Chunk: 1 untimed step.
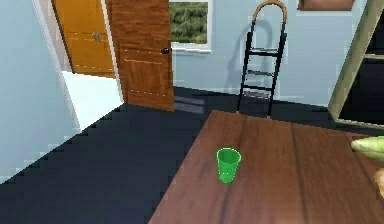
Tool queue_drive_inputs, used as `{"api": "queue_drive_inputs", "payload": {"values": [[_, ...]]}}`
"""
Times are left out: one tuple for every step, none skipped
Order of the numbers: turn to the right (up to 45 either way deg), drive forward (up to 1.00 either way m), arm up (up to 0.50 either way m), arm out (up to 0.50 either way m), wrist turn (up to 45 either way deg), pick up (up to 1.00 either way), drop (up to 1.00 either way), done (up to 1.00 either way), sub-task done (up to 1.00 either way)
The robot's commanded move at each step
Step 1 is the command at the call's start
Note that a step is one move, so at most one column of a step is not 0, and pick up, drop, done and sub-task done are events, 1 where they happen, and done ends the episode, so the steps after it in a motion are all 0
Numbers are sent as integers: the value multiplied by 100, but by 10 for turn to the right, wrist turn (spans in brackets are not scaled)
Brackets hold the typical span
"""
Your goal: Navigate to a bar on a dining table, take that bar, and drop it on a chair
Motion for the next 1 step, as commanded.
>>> {"api": "queue_drive_inputs", "payload": {"values": [[0,0,0,0,0,0,0,100,0]]}}
